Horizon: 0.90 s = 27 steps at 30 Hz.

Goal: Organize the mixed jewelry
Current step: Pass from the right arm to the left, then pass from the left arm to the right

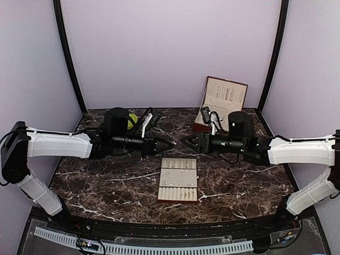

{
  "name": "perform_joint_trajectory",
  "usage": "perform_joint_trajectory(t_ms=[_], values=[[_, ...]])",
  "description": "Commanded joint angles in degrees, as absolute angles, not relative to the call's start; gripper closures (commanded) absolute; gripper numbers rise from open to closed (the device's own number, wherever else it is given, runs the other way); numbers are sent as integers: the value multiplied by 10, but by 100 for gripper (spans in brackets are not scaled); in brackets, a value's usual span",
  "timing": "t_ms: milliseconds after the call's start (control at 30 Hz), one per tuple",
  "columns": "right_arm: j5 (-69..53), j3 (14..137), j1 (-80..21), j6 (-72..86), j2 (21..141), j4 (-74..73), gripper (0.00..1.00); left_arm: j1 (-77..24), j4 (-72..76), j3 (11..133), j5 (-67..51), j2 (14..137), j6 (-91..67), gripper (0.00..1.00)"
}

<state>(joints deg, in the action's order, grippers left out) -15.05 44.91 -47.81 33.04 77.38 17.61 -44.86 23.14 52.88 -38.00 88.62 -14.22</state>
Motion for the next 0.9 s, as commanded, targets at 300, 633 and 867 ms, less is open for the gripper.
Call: perform_joint_trajectory(t_ms=[300,633,867], values=[[-334,472,-488,375,800,309,71,-448,319,501,-447,835,-130,100],[-331,483,-493,371,811,297,81,-448,307,503,-435,833,-121,100],[-333,491,-496,370,821,299,85,-447,307,502,-434,833,-120,100]])
